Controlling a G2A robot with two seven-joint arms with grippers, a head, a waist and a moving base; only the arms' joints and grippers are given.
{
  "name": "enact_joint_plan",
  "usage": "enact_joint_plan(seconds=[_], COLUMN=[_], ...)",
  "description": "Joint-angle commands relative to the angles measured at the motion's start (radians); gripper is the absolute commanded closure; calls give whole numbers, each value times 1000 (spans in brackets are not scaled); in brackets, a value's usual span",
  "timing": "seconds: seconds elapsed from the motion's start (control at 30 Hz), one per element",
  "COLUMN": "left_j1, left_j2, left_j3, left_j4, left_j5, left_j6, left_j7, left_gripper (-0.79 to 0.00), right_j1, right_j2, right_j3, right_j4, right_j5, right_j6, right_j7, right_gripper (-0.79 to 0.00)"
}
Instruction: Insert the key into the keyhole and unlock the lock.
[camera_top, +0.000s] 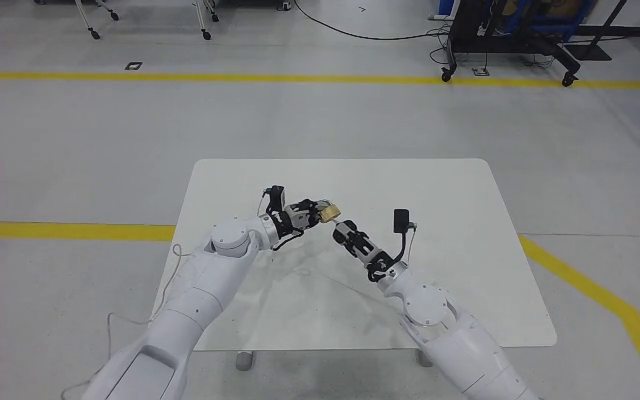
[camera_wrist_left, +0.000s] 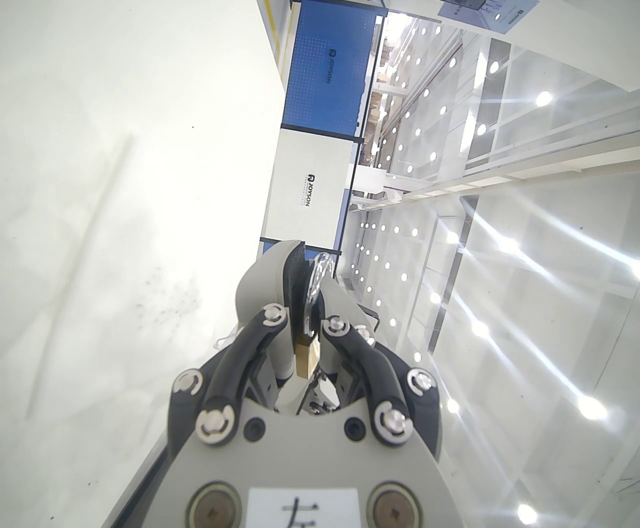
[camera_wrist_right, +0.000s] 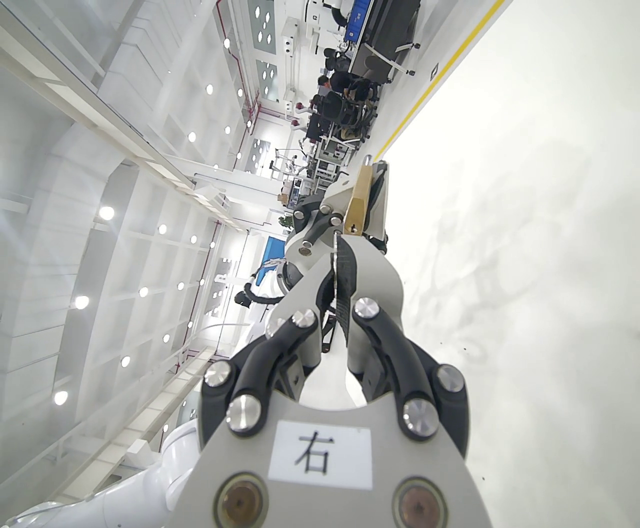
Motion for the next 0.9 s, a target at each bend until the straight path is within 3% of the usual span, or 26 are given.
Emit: enact_joint_plan(seconds=[0.0, 0.87], left_j1=[0, 29], left_j2=[-1, -4], left_j3=[-2, -31], left_j4=[1, -34], left_j5=[1, 44], left_j6=[-4, -33], left_j7=[1, 6], left_gripper=[0, 0], right_j1=[2, 18], right_j2=[-3, -35], right_j3=[-1, 15], right_j4=[4, 65], right_j5=[4, 105], right_j6=[1, -28], right_j7=[-2, 21], right_gripper=[0, 0])
